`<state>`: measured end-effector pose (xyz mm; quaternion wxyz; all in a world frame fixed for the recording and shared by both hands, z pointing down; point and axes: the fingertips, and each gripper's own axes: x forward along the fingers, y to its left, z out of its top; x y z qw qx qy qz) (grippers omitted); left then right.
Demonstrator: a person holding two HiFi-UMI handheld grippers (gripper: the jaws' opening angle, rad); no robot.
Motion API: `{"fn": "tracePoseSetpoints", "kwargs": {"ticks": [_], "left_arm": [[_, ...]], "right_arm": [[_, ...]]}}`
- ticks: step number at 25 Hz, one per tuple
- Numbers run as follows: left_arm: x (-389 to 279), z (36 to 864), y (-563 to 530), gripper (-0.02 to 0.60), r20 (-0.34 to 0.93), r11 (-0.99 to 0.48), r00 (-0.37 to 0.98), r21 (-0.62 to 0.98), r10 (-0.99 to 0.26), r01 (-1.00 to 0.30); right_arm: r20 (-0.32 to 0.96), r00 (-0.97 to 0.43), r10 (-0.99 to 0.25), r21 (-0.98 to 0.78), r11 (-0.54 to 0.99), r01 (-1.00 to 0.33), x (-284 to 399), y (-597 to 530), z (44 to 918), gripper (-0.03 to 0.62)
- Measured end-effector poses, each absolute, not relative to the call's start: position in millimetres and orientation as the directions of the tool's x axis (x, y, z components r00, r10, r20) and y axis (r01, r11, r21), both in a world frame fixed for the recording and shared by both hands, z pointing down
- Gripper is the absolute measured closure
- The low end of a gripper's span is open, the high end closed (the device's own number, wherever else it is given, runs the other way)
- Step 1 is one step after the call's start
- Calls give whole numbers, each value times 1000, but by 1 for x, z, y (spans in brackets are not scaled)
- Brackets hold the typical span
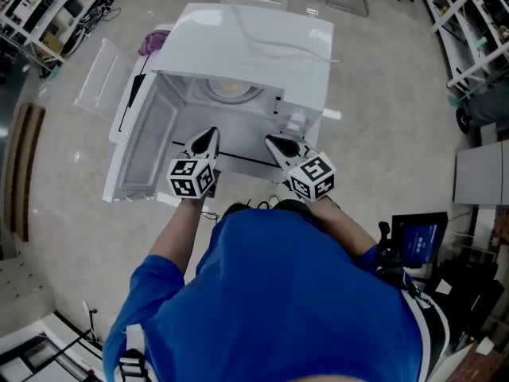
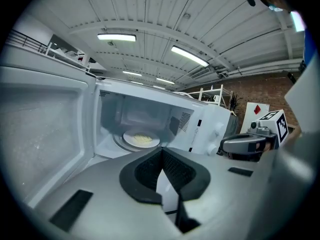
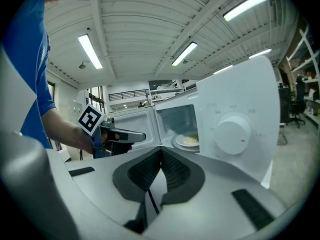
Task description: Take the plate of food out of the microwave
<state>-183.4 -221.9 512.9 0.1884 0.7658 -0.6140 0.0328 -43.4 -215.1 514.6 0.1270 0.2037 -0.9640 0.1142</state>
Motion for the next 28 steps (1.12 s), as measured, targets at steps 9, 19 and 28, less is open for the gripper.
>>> {"fn": "tracePoseSetpoints", "kwargs": {"ticks": [9, 19, 28], "left_arm": [[-199, 532, -261, 572, 337, -255, 297, 163, -893, -953], [-185, 553, -316, 569, 405, -400, 345, -57, -847, -915], [-166, 577, -346, 477, 500, -513, 353, -226, -791, -828]], "right_arm": [[317, -861, -397, -166, 871, -463, -69, -218, 521, 591], [320, -836, -446, -176, 839, -515, -70, -218, 523, 591], [326, -805, -495, -182, 803, -567, -56, -225, 525, 591]]}}
